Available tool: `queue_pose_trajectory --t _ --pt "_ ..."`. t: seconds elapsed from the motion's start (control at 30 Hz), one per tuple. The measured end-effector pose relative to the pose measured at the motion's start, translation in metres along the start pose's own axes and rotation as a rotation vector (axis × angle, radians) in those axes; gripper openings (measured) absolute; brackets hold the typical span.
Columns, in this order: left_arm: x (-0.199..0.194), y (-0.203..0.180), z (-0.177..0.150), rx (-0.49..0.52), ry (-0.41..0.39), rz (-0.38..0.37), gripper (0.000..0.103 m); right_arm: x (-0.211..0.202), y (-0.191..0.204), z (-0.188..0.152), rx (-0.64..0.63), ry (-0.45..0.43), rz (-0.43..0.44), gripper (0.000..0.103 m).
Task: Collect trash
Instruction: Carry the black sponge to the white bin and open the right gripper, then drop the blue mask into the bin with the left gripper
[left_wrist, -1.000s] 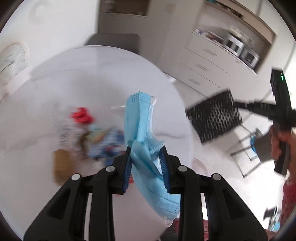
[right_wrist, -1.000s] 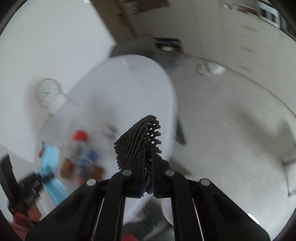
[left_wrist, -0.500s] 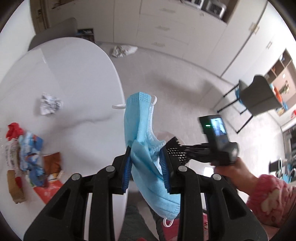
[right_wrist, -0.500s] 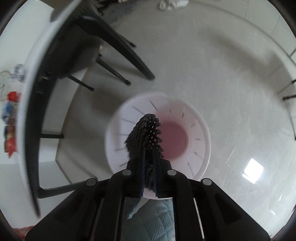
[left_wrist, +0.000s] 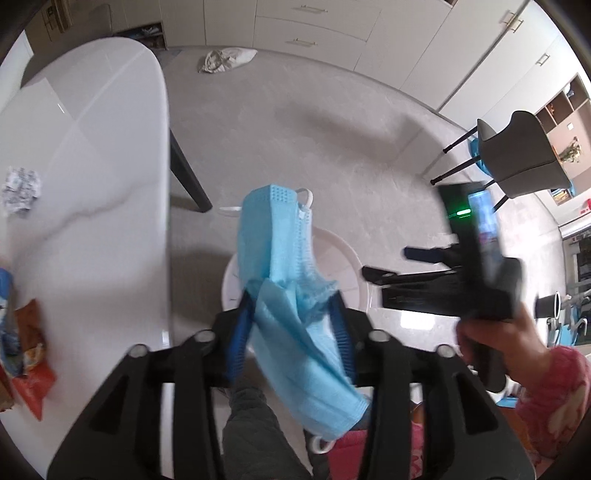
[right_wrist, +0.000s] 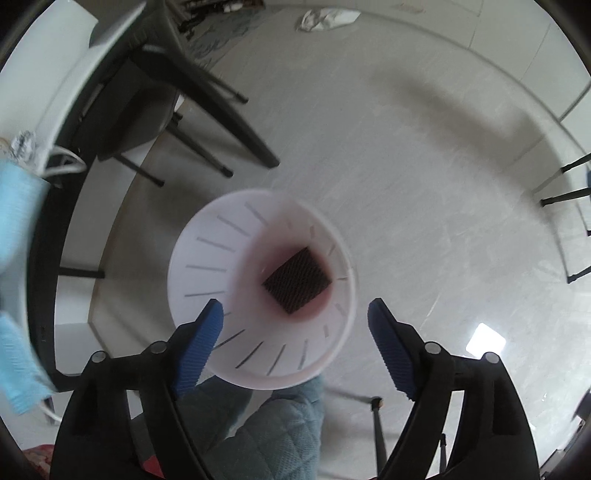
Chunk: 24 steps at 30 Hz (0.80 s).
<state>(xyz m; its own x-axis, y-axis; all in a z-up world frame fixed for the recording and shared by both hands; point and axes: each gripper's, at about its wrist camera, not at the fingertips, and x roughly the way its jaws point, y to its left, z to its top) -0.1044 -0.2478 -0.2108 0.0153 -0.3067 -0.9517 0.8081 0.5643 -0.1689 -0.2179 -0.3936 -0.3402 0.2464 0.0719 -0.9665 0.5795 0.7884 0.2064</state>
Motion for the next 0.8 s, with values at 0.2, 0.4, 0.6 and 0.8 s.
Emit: queue_pose_trajectory --t 0.2,0.4,0.6,0.8 --pt "0.020 -0.008 0.000 -0.035 0.038 -0.002 0.072 -0.040 -0.013 0.005 0.041 -0.073 -0.009 0.088" --pt "0.016 -0.007 0.000 -0.061 0.026 -0.010 0.083 -0.065 -0.013 0.015 0.035 -0.127 -0.016 0.095" --pt "-0.017 -0.001 -0.004 -0.073 -0.029 0.005 0.084 -0.090 0.001 0.025 -0.005 -0.162 -0.017 0.095" --pt "-0.090 0.027 -0.012 -0.143 -0.165 0.094 0.085 -0.141 0.057 0.039 -0.162 -0.262 -0.003 0.098"
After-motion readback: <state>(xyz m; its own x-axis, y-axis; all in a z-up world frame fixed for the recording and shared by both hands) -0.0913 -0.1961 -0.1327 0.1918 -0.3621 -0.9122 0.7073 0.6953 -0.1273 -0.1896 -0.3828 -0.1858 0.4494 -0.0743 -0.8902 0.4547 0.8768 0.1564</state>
